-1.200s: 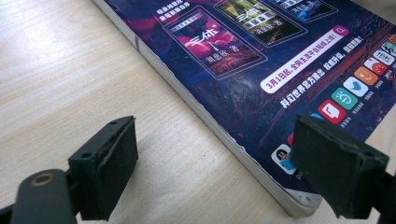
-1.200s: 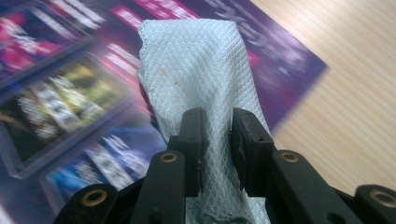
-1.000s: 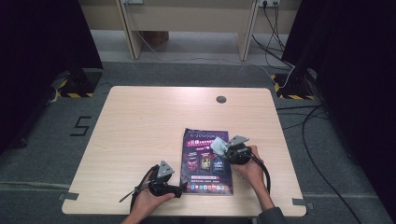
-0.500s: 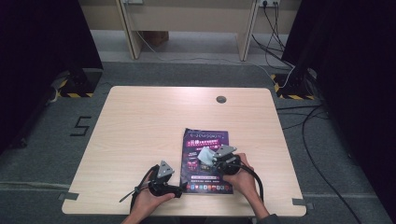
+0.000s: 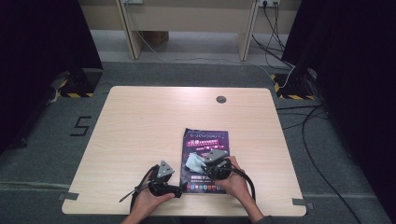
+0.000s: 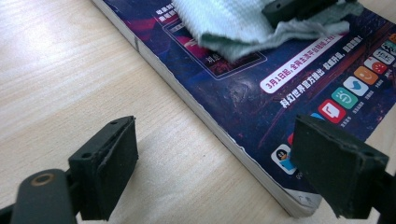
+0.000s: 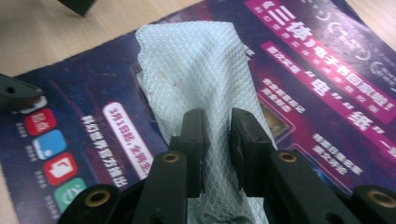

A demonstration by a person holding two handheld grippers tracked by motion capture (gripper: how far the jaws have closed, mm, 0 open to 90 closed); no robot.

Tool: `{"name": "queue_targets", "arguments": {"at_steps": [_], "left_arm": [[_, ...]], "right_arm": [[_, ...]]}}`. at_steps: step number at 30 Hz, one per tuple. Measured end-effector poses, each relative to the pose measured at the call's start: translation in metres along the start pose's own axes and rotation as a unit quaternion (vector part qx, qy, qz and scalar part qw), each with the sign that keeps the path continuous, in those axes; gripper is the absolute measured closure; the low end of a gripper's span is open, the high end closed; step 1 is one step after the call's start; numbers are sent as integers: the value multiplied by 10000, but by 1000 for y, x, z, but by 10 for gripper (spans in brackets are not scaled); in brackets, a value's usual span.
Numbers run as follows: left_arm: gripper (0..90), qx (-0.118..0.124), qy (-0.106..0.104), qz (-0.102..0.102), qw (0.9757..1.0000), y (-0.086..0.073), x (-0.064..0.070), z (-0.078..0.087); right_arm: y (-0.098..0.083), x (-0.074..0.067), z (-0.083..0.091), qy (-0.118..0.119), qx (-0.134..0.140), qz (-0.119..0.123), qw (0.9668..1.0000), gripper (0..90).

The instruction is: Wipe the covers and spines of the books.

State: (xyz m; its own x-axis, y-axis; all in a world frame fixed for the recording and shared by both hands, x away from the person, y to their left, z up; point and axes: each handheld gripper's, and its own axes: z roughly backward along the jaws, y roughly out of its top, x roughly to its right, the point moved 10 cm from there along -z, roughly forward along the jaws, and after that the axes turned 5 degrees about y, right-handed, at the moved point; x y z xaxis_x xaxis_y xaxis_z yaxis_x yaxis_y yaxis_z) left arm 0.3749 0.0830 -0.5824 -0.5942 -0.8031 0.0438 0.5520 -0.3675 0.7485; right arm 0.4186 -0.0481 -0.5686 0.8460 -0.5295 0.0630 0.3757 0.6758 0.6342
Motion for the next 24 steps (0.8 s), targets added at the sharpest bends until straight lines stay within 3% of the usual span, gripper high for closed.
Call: {"name": "queue_targets", "arguments": {"at_steps": [5,12,18,24], "left_arm": [[145,1,-3,-5,10000,0,0,0],[145,-15,-32,11,10000,0,0,0],[144,-18,-38,13,10000,0,0,0],[144,-25,-36,-8,10000,0,0,0]], "right_arm": [[-8,21,6,-320,-120,-117,9993,759],[-24,52,20,-655,-193,-479,9965,777],[-21,74,45,-791,237,-858,9929,788],[-21,97,76,-1057,582,-1095,9866,789]]}}
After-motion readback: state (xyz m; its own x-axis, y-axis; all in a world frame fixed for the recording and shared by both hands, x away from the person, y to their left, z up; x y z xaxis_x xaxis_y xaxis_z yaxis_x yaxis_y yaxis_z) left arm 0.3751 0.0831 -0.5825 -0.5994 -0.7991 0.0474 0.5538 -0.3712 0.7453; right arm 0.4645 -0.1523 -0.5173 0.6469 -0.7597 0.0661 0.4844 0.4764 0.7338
